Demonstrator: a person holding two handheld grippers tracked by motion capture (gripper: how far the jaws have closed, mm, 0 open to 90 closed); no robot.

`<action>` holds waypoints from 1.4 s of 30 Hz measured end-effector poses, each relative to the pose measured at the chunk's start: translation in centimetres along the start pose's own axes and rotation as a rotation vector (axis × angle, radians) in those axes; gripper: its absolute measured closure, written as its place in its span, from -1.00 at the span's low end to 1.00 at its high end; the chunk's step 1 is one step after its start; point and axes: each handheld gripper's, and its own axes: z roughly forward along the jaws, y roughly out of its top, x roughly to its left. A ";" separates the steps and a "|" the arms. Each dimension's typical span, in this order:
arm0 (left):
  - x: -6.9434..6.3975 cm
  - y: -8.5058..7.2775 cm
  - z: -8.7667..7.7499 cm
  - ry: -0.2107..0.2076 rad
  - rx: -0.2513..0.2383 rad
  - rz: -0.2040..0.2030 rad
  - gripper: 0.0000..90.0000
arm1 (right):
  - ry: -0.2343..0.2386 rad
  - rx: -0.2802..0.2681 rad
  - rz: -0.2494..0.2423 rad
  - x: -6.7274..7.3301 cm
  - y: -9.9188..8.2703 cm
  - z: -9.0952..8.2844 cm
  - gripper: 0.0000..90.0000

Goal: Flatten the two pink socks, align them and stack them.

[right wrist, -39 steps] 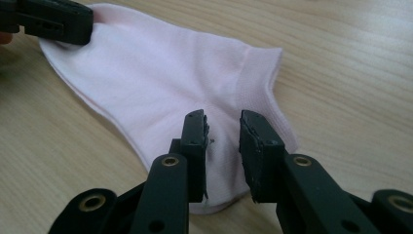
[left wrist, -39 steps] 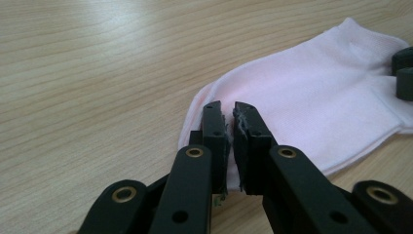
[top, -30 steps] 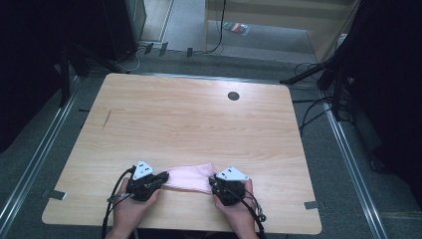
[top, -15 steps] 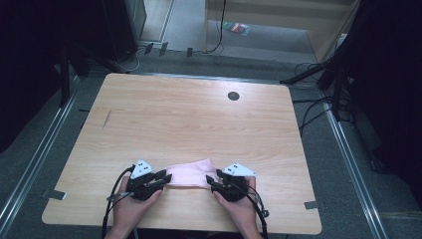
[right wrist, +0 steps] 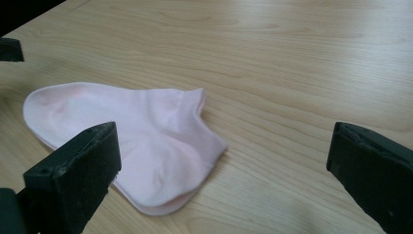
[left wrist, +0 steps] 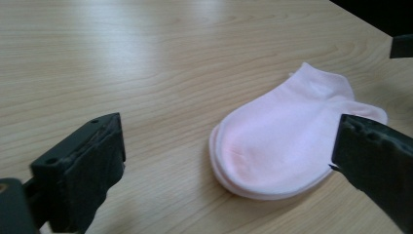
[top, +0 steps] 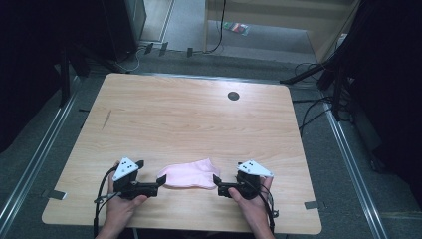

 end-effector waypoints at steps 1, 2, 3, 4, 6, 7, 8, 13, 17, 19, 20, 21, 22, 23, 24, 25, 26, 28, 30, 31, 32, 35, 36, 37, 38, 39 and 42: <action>0.3 0.0 -0.1 0.017 0.001 -0.010 -1.00 | -0.007 0.002 0.007 -0.3 0.0 -0.2 -1.00; 0.6 0.0 -0.3 0.026 0.002 -0.011 -1.00 | -0.019 0.006 0.014 -0.6 0.0 -0.4 -1.00; 0.9 -0.1 -0.5 0.031 0.005 -0.009 -1.00 | -0.031 0.006 0.017 -0.9 -0.1 -0.5 -1.00; 1.1 -0.2 -0.7 0.053 0.009 0.004 -1.00 | -0.039 0.007 0.018 -1.2 -0.1 -0.8 -1.00; 1.4 -0.4 -1.1 0.111 0.013 0.030 -1.00 | -0.046 0.009 0.023 -1.8 -0.2 -1.3 -1.00; 1.6 -0.5 -1.2 0.121 0.015 0.026 -1.00 | -0.050 0.011 0.022 -2.1 -0.2 -1.5 -1.00; 1.9 -0.7 -1.4 0.120 0.018 0.012 -1.00 | -0.057 0.010 0.019 -2.3 -0.2 -1.7 -1.00; 3.0 -1.1 -2.7 0.133 0.016 0.025 -1.00 | -0.083 0.000 0.049 -4.7 -0.8 -3.4 -1.00; 4.3 -1.4 -3.6 0.166 0.020 0.020 -1.00 | -0.119 0.008 0.074 -6.5 -1.8 -4.7 -1.00; 5.1 -1.4 -4.2 0.180 0.011 0.000 -1.00 | -0.135 0.010 0.089 -7.3 -2.3 -5.3 -1.00; 5.5 -1.4 -4.4 0.188 0.006 -0.008 -1.00 | -0.147 0.008 0.100 -7.9 -2.5 -5.7 -1.00; 5.9 -1.4 -4.6 0.195 0.003 -0.025 -1.00 | -0.153 0.007 0.105 -8.2 -2.7 -6.0 -1.00; 6.4 -1.4 -5.0 0.204 -0.004 -0.032 -1.00 | -0.164 0.006 0.111 -8.7 -2.8 -6.3 -1.00; 6.8 -1.4 -5.2 0.217 -0.005 -0.039 -1.00 | -0.177 0.005 0.117 -9.2 -3.1 -6.7 -1.00; 7.2 -1.4 -5.5 0.228 -0.007 -0.043 -1.00 | -0.184 0.001 0.122 -9.6 -3.2 -7.0 -1.00; 7.6 -1.5 -5.8 0.241 -0.011 -0.051 -1.00 | -0.190 -0.001 0.126 -10.0 -3.4 -7.3 -1.00; 8.0 -1.5 -6.1 0.248 -0.013 -0.058 -1.00 | -0.199 0.000 0.136 -10.3 -3.6 -7.6 -1.00; 8.8 -1.6 -6.6 0.261 -0.020 -0.072 -1.00 | -0.212 -0.004 0.136 -10.9 -3.9 -8.1 -1.00; 9.5 -1.8 -7.1 0.279 -0.027 -0.083 -1.00 | -0.230 -0.001 0.142 -11.5 -4.2 -8.5 -1.00; 9.9 -1.9 -7.4 0.288 -0.031 -0.090 -1.00 | -0.236 0.000 0.144 -11.9 -4.4 -8.7 -1.00; 10.2 -1.9 -7.6 0.292 -0.027 -0.088 -1.00 | -0.244 0.001 0.156 -12.3 -4.6 -9.0 -1.00; 11.3 -2.1 -8.3 0.334 -0.025 -0.080 -1.00 | -0.264 0.005 0.160 -13.1 -5.0 -9.6 -1.00; 11.6 -2.2 -8.5 0.340 -0.027 -0.085 -1.00 | -0.272 0.005 0.166 -13.4 -5.1 -9.9 -1.00; 12.1 -2.4 -8.7 0.351 -0.027 -0.092 -1.00 | -0.281 0.006 0.166 -13.6 -5.2 -10.0 -1.00; 12.4 -2.5 -8.9 0.357 -0.028 -0.098 -1.00 | -0.290 0.004 0.170 -13.8 -5.3 -10.3 -1.00; 12.6 -2.5 -9.1 0.360 -0.030 -0.106 -1.00 | -0.288 0.004 0.173 -14.0 -5.4 -10.4 -1.00; 13.1 -2.6 -9.5 0.380 -0.043 -0.107 -1.00 | -0.302 0.003 0.177 -14.5 -5.6 -10.8 -1.00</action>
